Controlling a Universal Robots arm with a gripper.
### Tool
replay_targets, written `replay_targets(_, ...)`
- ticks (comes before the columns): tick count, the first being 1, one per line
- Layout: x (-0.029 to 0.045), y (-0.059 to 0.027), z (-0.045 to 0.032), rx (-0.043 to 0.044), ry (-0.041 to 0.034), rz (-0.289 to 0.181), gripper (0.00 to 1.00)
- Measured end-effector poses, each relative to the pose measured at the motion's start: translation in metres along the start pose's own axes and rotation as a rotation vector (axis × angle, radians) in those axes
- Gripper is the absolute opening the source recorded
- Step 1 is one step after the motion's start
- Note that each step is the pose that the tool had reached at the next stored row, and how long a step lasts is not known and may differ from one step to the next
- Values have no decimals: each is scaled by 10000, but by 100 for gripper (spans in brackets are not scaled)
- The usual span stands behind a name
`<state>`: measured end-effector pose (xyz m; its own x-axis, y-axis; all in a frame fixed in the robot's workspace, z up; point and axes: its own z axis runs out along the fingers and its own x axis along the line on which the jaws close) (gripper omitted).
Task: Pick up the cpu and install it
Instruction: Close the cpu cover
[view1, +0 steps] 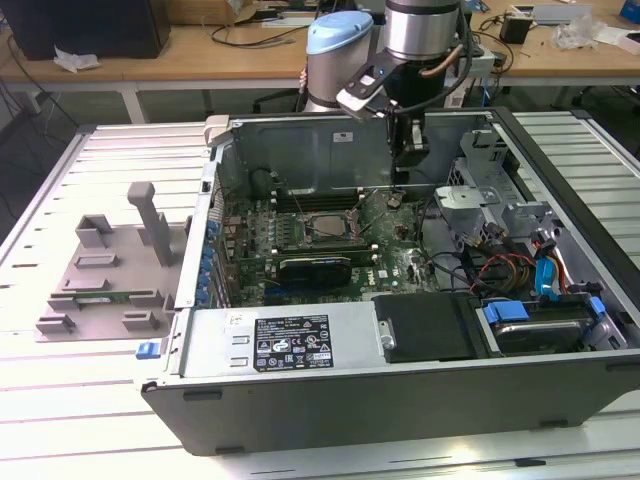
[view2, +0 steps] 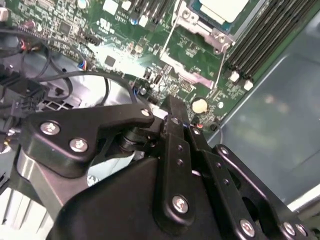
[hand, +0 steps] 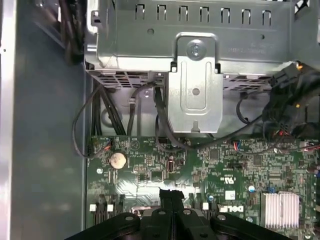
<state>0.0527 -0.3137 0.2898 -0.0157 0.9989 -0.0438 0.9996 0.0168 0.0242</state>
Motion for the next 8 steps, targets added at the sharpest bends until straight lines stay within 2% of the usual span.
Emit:
replay_targets(4,6,4,145,25,3,-1,11)
replay_targets(8,10,3,226,48,3,-2,11)
